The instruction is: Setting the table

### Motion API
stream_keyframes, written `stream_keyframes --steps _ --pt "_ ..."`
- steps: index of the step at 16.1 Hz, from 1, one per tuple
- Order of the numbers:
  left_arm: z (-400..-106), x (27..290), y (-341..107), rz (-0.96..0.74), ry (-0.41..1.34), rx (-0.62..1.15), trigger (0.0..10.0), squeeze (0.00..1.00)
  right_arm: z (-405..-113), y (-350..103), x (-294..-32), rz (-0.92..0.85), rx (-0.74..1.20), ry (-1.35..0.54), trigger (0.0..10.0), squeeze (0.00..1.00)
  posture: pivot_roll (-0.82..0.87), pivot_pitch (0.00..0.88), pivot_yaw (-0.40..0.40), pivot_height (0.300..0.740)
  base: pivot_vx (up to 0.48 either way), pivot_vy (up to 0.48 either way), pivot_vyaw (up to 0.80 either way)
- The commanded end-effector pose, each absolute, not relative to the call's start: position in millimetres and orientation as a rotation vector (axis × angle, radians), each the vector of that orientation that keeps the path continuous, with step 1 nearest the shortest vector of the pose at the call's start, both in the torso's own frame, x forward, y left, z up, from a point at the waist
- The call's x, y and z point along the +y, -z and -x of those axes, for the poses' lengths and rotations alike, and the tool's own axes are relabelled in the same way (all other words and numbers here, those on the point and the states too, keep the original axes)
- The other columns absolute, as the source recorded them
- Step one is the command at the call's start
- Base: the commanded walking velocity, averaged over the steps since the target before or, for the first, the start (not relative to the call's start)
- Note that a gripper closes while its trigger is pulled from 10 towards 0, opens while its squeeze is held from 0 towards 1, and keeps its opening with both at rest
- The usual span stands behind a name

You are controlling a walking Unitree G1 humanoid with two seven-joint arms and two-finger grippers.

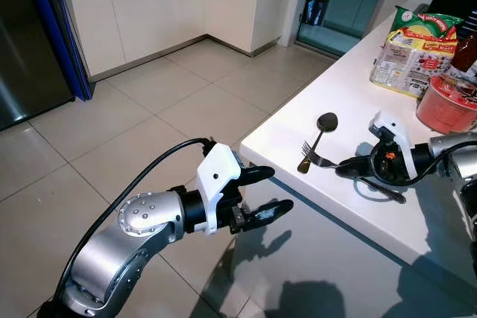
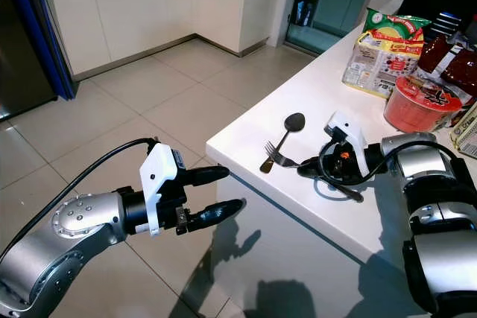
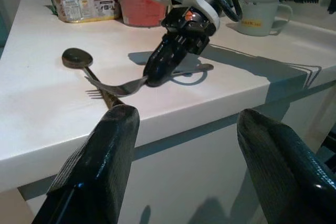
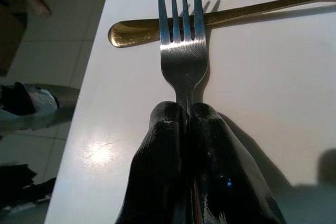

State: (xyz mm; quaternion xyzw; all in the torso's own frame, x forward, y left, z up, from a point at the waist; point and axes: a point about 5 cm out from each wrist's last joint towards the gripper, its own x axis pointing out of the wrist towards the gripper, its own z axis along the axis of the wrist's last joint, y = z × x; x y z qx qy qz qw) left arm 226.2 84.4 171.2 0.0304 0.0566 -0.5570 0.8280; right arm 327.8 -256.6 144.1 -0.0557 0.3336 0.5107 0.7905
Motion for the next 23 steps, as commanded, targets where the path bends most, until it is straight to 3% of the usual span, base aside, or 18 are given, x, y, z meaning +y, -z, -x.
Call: stream_keyframes --steps 1,4,11,14,17,18,20,23 --pt "-229.3 82.0 -174.3 -0.074 1.187 0.106 10.0 0.0 -319.3 -130.7 -257.1 0.053 0.766 -1.114 0.0 0.0 -0.05 0.0 -0.055 0.74 0.0 0.0 0.0" --pt "-230.4 86.6 -176.9 -0.052 1.149 0.094 10.0 0.0 -313.1 -157.2 -266.9 -0.087 0.567 -1.101 0.0 0.0 -0.04 0.0 -0.065 0.74 0.0 0.0 0.0" --pt "-241.0 84.0 -178.9 -0.052 1.118 0.059 10.0 0.0 -294.7 -201.7 -277.6 -0.146 0.291 -0.963 0.0 0.0 -0.1 0.0 -0.019 0.74 0.0 0.0 0.0" --pt "-274.3 101.5 -188.0 -0.037 0.709 -0.034 10.0 0.0 -278.9 -237.3 -260.3 -0.192 0.031 -0.665 0.0 0.0 -0.11 0.0 -0.024 0.74 0.0 0.0 0.0" --pt "-275.6 113.0 -192.6 -0.053 0.583 -0.076 10.0 0.0 -259.5 -244.7 -242.8 -0.276 -0.097 -0.446 0.0 0.0 -0.1 0.0 -0.013 0.74 0.0 0.0 0.0" --pt "-275.4 115.9 -194.5 -0.081 0.547 -0.091 10.0 0.0 -253.1 -246.7 -230.2 -0.292 -0.14 -0.37 10.0 0.0 -0.1 0.0 -0.013 0.74 0.0 0.0 0.0" --pt "-281.0 118.9 -205.1 -0.091 0.477 -0.127 10.0 0.0 -250.9 -259.6 -207.8 -0.344 -0.231 -0.258 10.0 0.0 -0.09 0.0 0.016 0.74 0.0 0.0 0.0" --pt "-298.2 115.3 -228.4 -0.099 0.452 -0.174 10.0 0.0 -265.1 -258.5 -181.0 -0.389 -0.161 -0.203 10.0 0.0 -0.06 0.0 -0.012 0.74 -0.089 0.0 0.0"
